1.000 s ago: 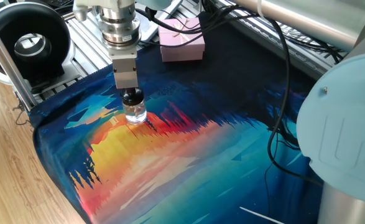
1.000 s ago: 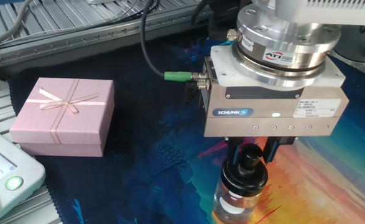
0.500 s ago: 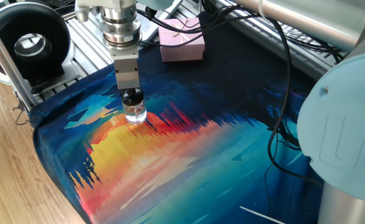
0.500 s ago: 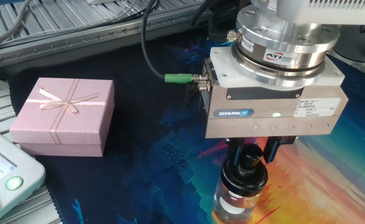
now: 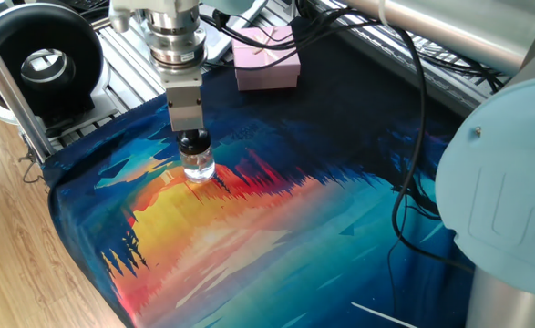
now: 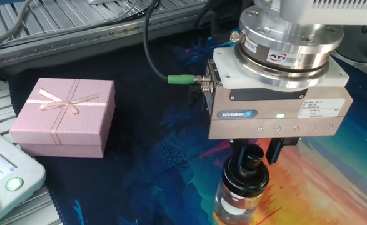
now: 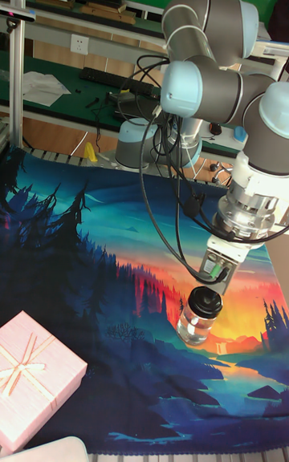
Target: Screw the lid onto the jar
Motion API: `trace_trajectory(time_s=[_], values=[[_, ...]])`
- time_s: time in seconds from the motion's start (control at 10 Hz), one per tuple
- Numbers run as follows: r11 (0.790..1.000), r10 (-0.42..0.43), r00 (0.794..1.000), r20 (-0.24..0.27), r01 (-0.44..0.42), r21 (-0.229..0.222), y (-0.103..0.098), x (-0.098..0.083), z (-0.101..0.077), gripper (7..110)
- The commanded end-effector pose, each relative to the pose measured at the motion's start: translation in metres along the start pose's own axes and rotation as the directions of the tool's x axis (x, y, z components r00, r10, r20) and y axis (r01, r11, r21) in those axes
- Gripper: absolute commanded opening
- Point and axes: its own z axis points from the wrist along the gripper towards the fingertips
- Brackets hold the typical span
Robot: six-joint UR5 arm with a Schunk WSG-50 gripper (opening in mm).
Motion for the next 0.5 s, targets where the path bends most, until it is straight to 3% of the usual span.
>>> trace_trajectory(time_s=[0.0, 0.4], values=[[1.0, 0.022, 1.0, -0.008, -0.022, -0.001, 0.0012, -0.0006, -0.0023, 22], [0.999, 0.034, 0.999, -0.014, -0.034, 0.002, 0.0018, -0.0033, 0.0007, 22]])
